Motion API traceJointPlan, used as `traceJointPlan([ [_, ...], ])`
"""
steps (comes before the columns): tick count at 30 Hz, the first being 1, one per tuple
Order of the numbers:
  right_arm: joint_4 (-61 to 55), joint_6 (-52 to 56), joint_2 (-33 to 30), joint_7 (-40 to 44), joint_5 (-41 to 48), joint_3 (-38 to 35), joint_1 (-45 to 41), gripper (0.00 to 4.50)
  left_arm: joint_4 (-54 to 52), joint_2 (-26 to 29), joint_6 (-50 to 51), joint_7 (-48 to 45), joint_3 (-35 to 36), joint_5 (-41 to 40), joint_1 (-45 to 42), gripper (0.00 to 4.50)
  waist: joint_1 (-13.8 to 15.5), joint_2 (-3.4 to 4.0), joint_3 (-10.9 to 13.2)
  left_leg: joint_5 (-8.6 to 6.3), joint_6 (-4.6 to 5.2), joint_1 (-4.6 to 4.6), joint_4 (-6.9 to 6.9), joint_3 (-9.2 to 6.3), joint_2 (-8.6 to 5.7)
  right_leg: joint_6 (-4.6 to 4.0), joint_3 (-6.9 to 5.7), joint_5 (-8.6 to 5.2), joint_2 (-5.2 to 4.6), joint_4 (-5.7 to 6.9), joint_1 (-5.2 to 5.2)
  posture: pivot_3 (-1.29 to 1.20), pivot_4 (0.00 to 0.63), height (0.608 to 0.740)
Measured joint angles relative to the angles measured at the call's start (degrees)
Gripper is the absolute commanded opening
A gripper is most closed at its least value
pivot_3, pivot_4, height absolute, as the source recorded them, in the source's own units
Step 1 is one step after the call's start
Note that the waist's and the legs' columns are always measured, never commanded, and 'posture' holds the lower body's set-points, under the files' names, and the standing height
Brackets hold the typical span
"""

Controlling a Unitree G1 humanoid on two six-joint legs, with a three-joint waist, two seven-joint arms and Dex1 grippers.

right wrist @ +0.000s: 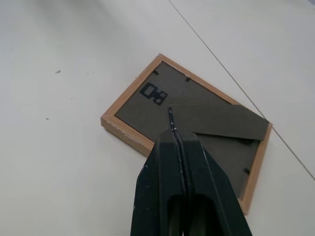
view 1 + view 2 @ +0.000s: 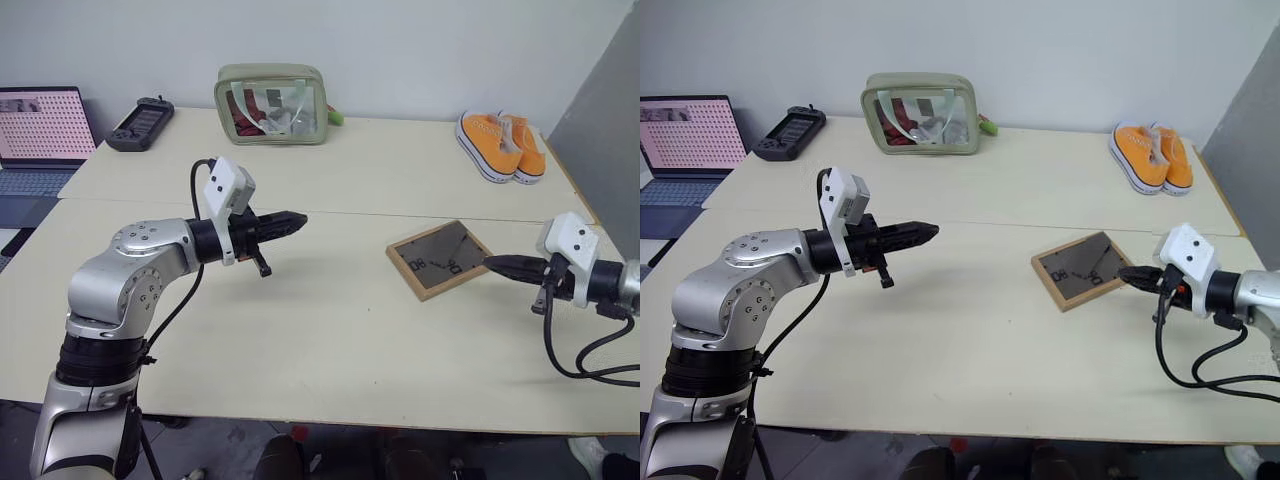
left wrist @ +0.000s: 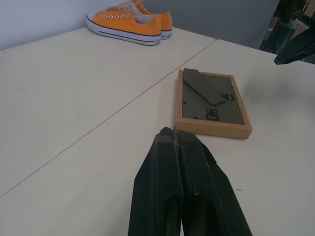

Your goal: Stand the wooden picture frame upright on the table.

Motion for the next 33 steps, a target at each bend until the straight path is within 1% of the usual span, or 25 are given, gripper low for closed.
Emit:
traceJointPlan([
  [5,-0.28,0.0,1.1,-0.54,-0.11,0.09,-0.04,0.0,-0.46,-0.3,0.85,0.81,0.17,-0.08,0.22,0.02,-0.1,0.02,0.03,0.09,0.09,0.03,0.06,-0.24,-0.03,0.01,-0.21,0.0,0.01,0.33,0.02,0.0,0.15,0.74],
  [14,1.42,-1.08,2.24,-1.88,-2.11,0.09,-0.23,0.0,-0.13,-0.35,0.69,1.5,0.19,0.59,0.17,0.02,-0.09,0.02,0.03,0.2,0.17,0.03,0.07,-0.37,-0.06,0.0,-0.31,0.01,0.02,0.37,0.05,0.0,0.15,0.74],
  [23,1.12,-1.13,3.61,-3.47,-2.22,0.03,0.45,0.0,3.46,-1.91,-1.23,0.21,-1.74,2.83,-2.26,0.02,-0.02,0.02,0.03,0.2,0.16,0.02,0.08,-0.45,-0.07,-0.01,-0.38,0.01,0.01,0.39,0.09,0.0,0.15,0.74],
  [27,0.15,-0.95,5.03,-5.92,-2.7,-0.17,2.47,0.0,8.28,-4.01,-3.91,-1.15,-3.71,4.97,-4.14,0.02,0.07,0.03,0.02,0.21,0.16,0.02,0.13,-0.49,-0.09,-0.01,-0.42,0.01,0.02,0.43,0.11,0.0,0.15,0.74],
  [30,-1.0,-0.46,6.09,-8.57,-4.67,0.24,4.83,0.0,15.29,-6.84,-7.54,-2.6,-6.55,7.82,-7.16,0.02,0.24,0.04,0.02,0.22,0.16,0.01,0.21,-0.53,-0.14,-0.01,-0.44,0.01,0.01,0.43,0.14,0.0,0.15,0.74],
  [33,-1.33,1.14,7.83,-12.52,-6.96,0.64,5.78,0.0,25.07,-9.98,-13.08,-4.25,-9.33,11.67,-10.99,0.02,0.14,0.04,0.02,0.22,0.17,-0.01,0.29,-0.53,-0.15,0.0,-0.43,0.02,0.01,0.47,0.15,0.0,0.15,0.74],
])
